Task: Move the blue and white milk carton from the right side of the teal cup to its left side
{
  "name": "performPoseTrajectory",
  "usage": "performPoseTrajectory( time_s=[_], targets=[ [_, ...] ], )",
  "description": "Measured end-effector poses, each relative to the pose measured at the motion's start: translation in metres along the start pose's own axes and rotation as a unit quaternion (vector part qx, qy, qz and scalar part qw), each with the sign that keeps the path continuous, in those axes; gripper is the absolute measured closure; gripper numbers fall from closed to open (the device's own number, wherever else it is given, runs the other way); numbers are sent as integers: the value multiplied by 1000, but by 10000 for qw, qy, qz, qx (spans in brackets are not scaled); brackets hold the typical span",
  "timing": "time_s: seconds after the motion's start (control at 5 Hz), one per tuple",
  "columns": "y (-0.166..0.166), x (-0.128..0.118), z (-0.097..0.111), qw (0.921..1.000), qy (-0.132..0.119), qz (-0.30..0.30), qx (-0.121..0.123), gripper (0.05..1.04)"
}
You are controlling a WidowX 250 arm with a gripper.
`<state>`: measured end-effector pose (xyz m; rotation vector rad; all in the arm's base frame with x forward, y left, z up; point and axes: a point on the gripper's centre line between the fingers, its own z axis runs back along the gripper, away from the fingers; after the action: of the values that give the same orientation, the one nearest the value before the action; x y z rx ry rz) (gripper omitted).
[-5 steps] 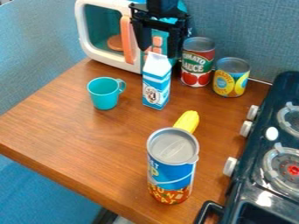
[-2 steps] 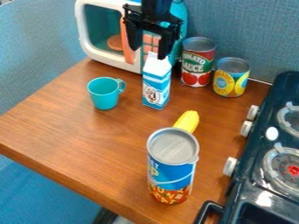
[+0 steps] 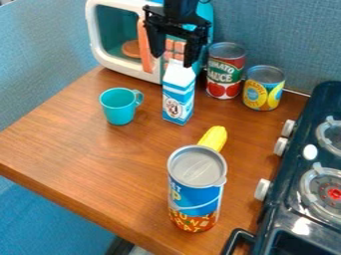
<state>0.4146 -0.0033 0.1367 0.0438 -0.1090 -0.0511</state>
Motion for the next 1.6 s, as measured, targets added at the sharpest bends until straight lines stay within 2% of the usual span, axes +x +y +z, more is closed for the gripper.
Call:
performPoseTrajectory(
  time_s=[0.2, 0.6, 0.8, 1.0, 1.2, 1.4, 1.6],
  targets=[
    [-1, 1, -10, 10000, 68, 29, -54, 83],
    [-2, 6, -37, 9993, 360, 98, -28, 83],
    [-2, 9, -47, 9990, 429, 90, -7, 115],
    [-2, 11, -48, 9992, 368, 172, 3, 214],
    [-3, 6, -47, 9992, 322, 216, -34, 214],
    [-7, 0, -37, 9995, 183, 172, -197, 214],
    [-8, -12, -2, 9986, -254, 75, -459, 214]
  ],
)
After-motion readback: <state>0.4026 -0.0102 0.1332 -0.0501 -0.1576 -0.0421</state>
